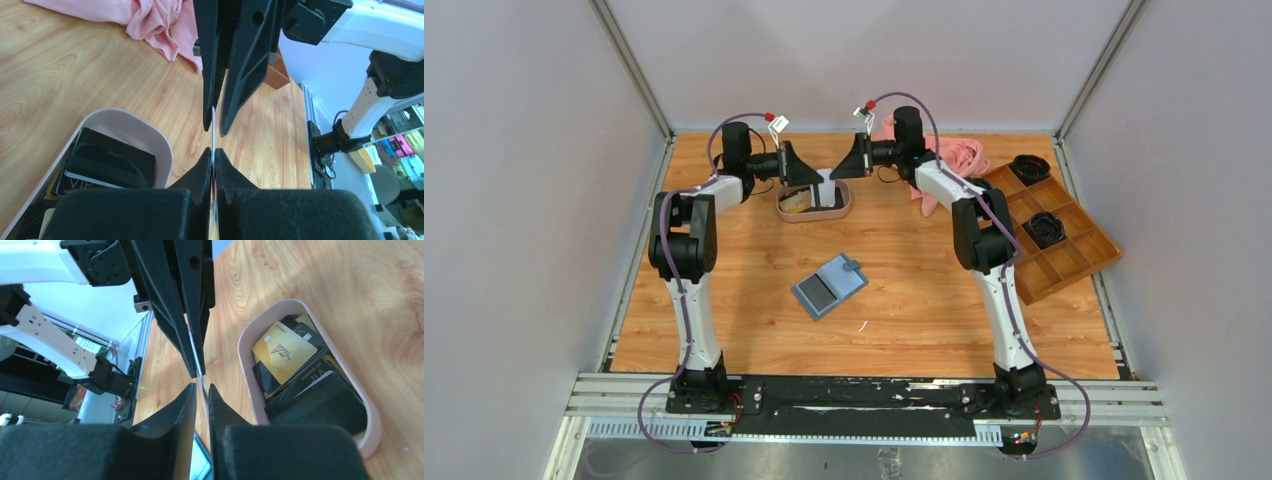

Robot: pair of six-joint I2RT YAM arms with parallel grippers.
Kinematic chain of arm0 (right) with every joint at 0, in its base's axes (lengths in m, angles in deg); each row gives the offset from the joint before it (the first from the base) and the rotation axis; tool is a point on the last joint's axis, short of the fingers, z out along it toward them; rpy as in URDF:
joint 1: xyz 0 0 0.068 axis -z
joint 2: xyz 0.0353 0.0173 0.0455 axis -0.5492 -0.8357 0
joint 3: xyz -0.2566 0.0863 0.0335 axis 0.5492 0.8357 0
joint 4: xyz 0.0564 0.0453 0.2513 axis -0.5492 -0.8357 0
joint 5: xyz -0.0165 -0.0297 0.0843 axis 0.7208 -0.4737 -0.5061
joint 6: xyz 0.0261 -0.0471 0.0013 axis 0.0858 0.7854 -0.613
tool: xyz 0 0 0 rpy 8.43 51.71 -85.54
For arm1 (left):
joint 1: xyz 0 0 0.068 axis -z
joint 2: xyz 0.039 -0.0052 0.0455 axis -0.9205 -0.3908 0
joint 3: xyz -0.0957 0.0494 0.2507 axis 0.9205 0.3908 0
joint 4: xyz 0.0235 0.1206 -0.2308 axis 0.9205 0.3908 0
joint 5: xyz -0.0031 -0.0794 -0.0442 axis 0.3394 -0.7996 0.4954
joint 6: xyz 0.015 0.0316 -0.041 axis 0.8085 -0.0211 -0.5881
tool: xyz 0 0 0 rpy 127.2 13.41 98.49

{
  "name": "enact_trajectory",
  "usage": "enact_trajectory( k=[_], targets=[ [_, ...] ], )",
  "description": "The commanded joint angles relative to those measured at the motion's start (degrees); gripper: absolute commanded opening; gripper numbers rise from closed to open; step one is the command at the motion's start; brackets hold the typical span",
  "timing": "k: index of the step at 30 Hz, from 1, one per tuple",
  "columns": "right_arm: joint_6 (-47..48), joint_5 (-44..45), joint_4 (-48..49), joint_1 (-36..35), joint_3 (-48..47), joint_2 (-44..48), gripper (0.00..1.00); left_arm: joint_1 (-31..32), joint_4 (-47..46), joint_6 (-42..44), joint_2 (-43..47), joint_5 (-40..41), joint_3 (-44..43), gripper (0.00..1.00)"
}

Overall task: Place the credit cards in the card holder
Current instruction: Place the credit card in the storage box.

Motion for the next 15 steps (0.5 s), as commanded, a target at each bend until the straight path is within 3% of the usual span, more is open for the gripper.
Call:
enact_trajectory(
  k=[1, 3, 6, 11, 15],
  targets=[
    [-6.40, -4.18, 7.97, 0.73, -0.86, -1.63, 0.27, -0.20, -0.33, -2.41, -1.54, -5.57, -2.42, 0.00],
    [-8.62, -4.88, 11.41, 0.75, -0.34, -1.54, 0.36, -0.21, -0.33, -2.12, -1.22, -6.38, -2.03, 0.00],
    [-10.54, -6.13, 14.32, 0.75, -0.30, -1.41, 0.41, -0.23, -0.32, -2.17, -1.28, -7.03, -2.11, 0.00],
    [-12.10, -7.14, 16.67, 1.59, -0.07, -0.82, 0.39, -0.34, -0.24, -2.07, -1.03, -8.27, -2.24, 0.00],
    [-9.18, -6.74, 12.69, 1.89, -0.02, -0.62, 0.36, -0.41, -0.16, -2.07, -0.78, -8.74, -2.42, 0.00]
  ],
)
